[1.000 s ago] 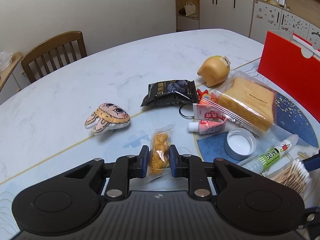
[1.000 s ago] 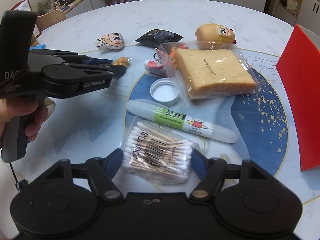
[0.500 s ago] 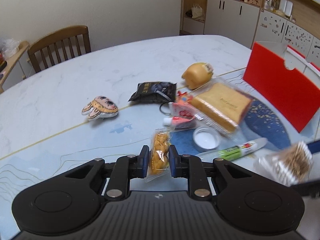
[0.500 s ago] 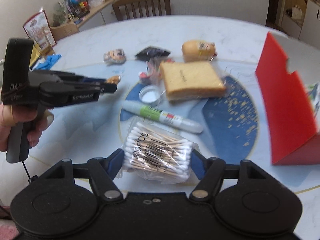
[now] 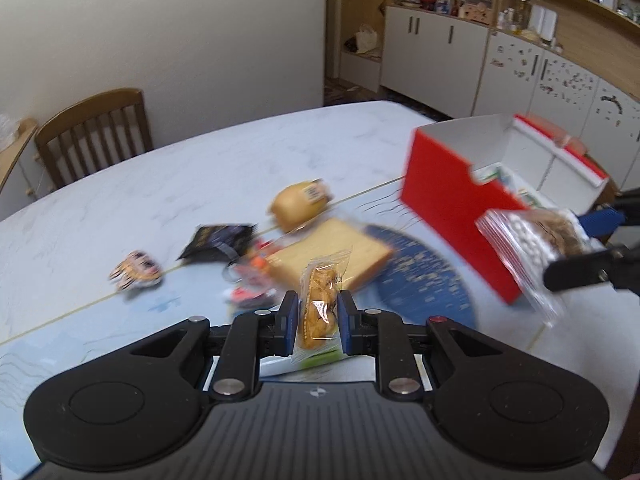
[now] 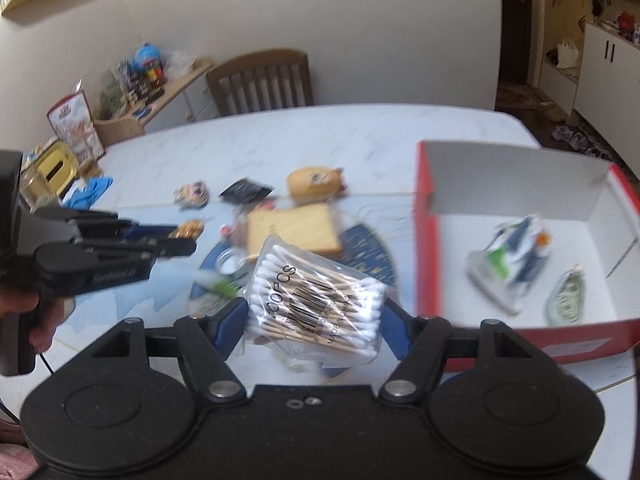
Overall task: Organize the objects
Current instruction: 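Carry the snack packet and cotton swab bag into the shoebox and release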
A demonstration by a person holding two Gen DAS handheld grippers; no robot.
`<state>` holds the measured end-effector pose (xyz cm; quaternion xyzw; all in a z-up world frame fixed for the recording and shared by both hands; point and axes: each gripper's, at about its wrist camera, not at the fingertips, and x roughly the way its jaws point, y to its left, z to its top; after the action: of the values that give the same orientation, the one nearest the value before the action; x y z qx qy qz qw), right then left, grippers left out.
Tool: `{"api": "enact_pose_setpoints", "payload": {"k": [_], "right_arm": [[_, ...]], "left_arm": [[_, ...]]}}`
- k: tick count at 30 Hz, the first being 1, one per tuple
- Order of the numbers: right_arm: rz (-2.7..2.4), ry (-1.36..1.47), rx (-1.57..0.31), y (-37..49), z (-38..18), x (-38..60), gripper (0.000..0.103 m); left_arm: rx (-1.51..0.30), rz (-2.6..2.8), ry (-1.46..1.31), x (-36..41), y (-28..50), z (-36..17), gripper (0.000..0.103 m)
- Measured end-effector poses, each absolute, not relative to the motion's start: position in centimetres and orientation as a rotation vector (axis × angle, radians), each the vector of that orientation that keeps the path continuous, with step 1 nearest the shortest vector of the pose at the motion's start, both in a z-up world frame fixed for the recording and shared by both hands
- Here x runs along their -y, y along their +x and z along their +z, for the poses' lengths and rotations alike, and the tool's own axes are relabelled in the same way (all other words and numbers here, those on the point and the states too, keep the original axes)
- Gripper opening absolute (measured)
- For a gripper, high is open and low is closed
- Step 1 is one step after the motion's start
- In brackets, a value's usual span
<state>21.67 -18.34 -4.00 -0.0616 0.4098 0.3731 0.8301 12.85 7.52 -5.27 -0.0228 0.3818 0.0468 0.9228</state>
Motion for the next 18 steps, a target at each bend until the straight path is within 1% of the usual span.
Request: {"api": "enact_pose_setpoints", "payload": {"k": [7, 18], "right_arm": [[0.759, -0.125, -0.826, 24.5, -2.9, 22.8, 0.07], [0.694, -0.125, -0.828, 29.1, -3.1, 28.8, 0.07]], "left_arm": [[-0.751, 0.027, -0.026, -2.1, 15.5, -3.2, 0.019], [-0.727, -0.075, 0.078, 6.8, 20.8, -2.4, 0.019]]}}
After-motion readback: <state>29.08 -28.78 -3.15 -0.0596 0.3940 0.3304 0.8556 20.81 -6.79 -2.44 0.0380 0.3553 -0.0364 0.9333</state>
